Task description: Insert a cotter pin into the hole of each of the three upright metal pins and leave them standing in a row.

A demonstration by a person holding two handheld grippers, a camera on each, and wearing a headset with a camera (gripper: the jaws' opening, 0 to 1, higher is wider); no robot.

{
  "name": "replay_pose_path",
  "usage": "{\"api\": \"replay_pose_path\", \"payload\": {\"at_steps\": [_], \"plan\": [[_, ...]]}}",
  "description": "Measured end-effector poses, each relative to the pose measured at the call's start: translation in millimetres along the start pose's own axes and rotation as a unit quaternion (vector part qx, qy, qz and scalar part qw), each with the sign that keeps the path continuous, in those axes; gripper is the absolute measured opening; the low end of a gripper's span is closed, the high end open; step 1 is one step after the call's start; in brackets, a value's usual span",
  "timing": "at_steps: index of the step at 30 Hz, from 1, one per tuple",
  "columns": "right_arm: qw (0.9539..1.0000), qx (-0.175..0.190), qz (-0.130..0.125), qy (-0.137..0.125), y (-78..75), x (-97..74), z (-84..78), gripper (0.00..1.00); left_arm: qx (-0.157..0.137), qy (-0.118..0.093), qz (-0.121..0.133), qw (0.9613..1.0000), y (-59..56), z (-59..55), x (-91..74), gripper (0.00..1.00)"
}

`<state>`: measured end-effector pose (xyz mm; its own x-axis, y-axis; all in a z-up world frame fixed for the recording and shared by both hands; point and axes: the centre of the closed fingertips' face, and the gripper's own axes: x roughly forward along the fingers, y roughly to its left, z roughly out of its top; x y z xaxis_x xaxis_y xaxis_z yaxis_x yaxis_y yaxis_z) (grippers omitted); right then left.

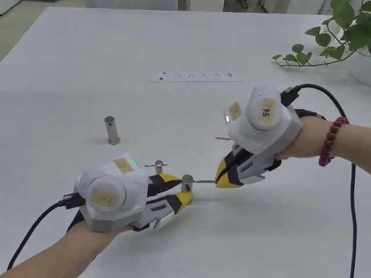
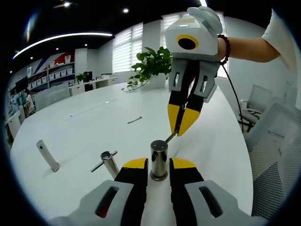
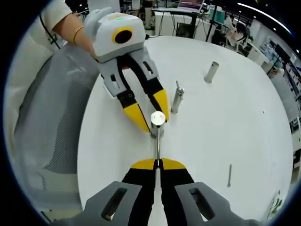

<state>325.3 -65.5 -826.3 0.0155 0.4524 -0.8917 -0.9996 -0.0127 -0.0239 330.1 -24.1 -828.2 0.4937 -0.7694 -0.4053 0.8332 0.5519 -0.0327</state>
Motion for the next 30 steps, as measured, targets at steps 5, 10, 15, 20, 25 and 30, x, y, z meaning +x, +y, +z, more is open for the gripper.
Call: {"api": "replay_pose_path", "payload": {"at_steps": [5,10,15,20,25,30], "plan": [[1.0,0.0,0.0,-0.001,-0.1,-1.5,-0.3,0.04,-0.001,0.001,-0.001,1.0,-1.4,-0.5,2.2,0.12],[1.0,-0.002,0.0,0.0,0.7,-2.8,-0.6,0.04,0.0,0.001,-0.003,1.0,-2.1,-1.3,2.9,0.12],[1.0,-0.007,0.002,0.0,1.8,-3.9,-0.7,0.04,-0.001,0.002,-0.006,1.0,-2.7,-2.0,3.6,0.11],[0.9999,-0.016,0.004,-0.002,0.4,-2.4,2.9,0.04,-0.001,0.002,-0.01,0.9999,-2.3,-2.4,3.6,0.11],[0.9994,-0.034,0.007,0.002,0.2,0.6,7.1,0.04,-0.001,0.001,-0.013,0.9999,-2.3,-2.2,4.2,0.11],[0.9986,-0.051,0.008,0.008,0.0,2.3,10.3,0.04,-0.001,0.001,-0.016,0.9999,-2.6,-2.3,4.4,0.11]]}}
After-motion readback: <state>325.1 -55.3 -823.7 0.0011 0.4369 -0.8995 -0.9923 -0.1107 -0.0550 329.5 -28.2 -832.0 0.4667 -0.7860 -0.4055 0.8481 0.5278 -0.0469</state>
